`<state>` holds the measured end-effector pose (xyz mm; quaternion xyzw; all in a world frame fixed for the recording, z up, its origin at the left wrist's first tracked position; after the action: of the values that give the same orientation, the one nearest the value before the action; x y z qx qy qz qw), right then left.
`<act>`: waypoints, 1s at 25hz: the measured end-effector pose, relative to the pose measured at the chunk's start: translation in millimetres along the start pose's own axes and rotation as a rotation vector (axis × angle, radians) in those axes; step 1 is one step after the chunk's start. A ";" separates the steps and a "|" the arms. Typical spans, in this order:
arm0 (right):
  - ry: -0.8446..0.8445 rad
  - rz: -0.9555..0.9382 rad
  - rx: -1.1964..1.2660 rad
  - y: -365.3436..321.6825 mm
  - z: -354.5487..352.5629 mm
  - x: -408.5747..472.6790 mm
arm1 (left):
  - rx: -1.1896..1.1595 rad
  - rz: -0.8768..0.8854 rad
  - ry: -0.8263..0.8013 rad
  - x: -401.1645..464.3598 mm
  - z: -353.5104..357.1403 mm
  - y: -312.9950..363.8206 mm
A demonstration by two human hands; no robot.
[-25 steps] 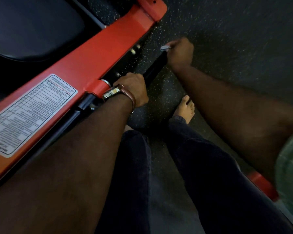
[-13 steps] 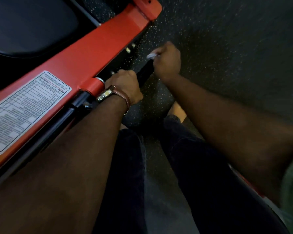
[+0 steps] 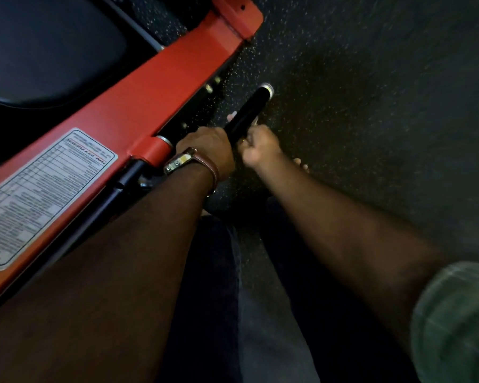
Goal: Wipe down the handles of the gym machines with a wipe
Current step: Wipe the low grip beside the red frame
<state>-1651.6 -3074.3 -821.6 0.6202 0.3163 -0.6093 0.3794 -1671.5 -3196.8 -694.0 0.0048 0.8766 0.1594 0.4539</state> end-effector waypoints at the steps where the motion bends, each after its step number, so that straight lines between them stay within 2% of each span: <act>1: -0.073 -0.005 0.075 0.5 6.4 2.7 | -0.014 -0.003 0.002 0.0 0.1 -0.3; 4: -0.211 -0.035 0.387 -30.6 27.8 13.2 | -0.023 -0.012 0.010 2.1 3.6 -1.0; 8: -0.291 0.017 0.340 -15.2 31.7 5.4 | -0.030 -0.032 0.014 1.8 2.0 -2.3; 11: -0.240 0.004 0.302 -16.0 30.1 1.2 | -0.049 -0.026 0.005 0.6 1.9 -1.5; 15: -0.059 -0.097 0.269 -40.6 21.3 6.3 | -0.045 -0.029 0.011 6.0 3.3 -3.4; 17: 0.074 -0.205 0.042 -34.9 0.7 -9.1 | -0.048 -0.033 -0.006 4.4 3.0 -2.5; 18: 0.162 -0.320 -0.127 -36.3 -8.6 -23.9 | -0.046 -0.034 -0.016 4.0 2.3 -2.3; 20: 0.388 -0.735 -0.560 -58.1 -8.4 -67.6 | -0.068 -0.039 -0.025 2.9 2.2 -2.3; 21: 0.438 -0.958 -0.757 -67.2 5.3 -86.9 | -0.089 -0.044 -0.024 3.0 2.4 -2.6; 23: 0.409 -1.206 -1.037 -74.4 32.5 -99.2 | -0.112 -0.045 -0.015 4.2 3.0 -2.6; 25: 0.370 -1.267 -1.212 -84.7 48.4 -92.3 | -0.123 -0.046 -0.006 5.9 2.6 -3.7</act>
<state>-1754.3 -3065.9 -735.4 0.1108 0.9231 -0.3229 0.1772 -1672.4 -3198.7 -701.1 -0.0428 0.8636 0.2026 0.4597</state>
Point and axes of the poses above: each hand's wrist, its own x-axis towards the middle knuckle, its own z-axis out of the palm, y = z × x, the point moved 10 cm from there along x, towards the middle knuckle, and after that the axes turned 14 degrees about z, right-handed, at the moved point
